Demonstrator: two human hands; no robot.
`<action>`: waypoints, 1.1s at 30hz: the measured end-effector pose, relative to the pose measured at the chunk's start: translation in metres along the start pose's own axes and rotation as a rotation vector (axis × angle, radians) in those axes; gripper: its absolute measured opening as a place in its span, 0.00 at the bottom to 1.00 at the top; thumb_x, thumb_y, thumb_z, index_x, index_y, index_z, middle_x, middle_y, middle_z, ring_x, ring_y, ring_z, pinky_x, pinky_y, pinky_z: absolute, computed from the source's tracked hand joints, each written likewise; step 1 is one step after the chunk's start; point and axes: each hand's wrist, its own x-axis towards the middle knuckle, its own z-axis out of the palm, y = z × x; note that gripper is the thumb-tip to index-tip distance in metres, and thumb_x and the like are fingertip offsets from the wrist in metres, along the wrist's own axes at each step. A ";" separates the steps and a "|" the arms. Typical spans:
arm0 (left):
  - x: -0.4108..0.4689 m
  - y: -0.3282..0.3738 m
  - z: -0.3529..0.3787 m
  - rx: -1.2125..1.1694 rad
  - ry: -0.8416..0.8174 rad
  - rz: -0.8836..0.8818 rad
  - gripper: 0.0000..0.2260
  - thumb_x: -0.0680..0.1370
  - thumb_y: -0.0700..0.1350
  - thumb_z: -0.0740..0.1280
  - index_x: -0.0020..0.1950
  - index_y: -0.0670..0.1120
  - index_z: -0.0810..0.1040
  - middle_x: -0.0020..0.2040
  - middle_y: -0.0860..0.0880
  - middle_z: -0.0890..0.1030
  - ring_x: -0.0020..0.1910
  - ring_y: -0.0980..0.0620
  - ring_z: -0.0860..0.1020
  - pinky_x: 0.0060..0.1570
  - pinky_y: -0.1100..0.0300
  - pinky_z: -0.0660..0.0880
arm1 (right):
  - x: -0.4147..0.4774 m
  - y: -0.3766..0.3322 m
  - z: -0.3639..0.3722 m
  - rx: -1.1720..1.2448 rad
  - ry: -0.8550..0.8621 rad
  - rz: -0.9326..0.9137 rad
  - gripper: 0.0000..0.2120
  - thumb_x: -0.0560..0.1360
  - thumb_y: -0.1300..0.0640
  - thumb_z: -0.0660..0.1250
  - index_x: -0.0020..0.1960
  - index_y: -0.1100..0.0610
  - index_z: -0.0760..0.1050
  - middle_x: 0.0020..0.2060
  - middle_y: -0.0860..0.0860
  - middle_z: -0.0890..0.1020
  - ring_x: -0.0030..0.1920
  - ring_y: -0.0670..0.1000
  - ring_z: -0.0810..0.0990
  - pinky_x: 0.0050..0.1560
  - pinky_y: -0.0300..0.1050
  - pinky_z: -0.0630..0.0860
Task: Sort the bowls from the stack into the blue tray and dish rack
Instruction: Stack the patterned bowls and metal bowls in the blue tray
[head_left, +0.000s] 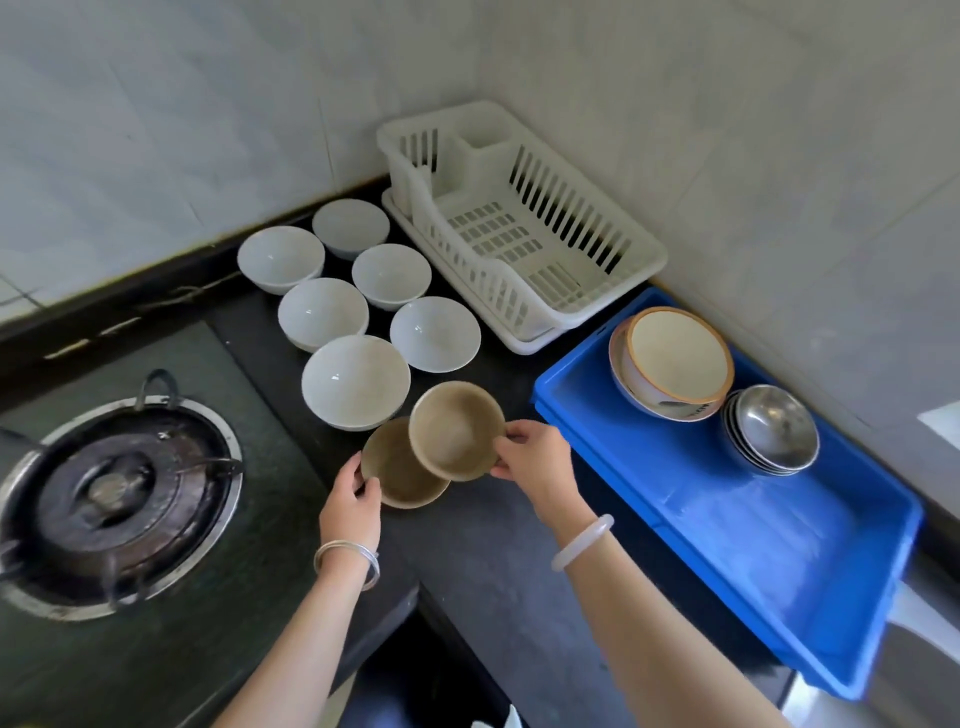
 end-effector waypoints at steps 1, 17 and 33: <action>0.000 0.000 0.000 -0.047 -0.013 -0.012 0.17 0.78 0.43 0.59 0.68 0.49 0.70 0.62 0.42 0.78 0.59 0.43 0.77 0.63 0.47 0.71 | -0.005 0.001 0.005 -0.033 -0.018 -0.013 0.06 0.75 0.60 0.67 0.50 0.53 0.80 0.40 0.50 0.84 0.36 0.45 0.84 0.33 0.33 0.79; 0.006 -0.001 -0.004 -0.214 -0.007 -0.081 0.16 0.79 0.43 0.59 0.66 0.43 0.73 0.60 0.42 0.78 0.50 0.47 0.77 0.60 0.49 0.74 | -0.005 -0.002 0.047 -0.302 -0.026 -0.023 0.03 0.74 0.61 0.65 0.46 0.54 0.75 0.38 0.53 0.82 0.37 0.51 0.84 0.44 0.44 0.82; -0.014 0.038 0.026 -0.137 -0.152 0.042 0.11 0.78 0.40 0.61 0.58 0.43 0.79 0.54 0.45 0.80 0.50 0.49 0.79 0.52 0.56 0.78 | -0.012 0.020 -0.002 0.122 -0.031 0.045 0.12 0.77 0.59 0.65 0.60 0.53 0.76 0.47 0.47 0.80 0.42 0.46 0.82 0.34 0.34 0.80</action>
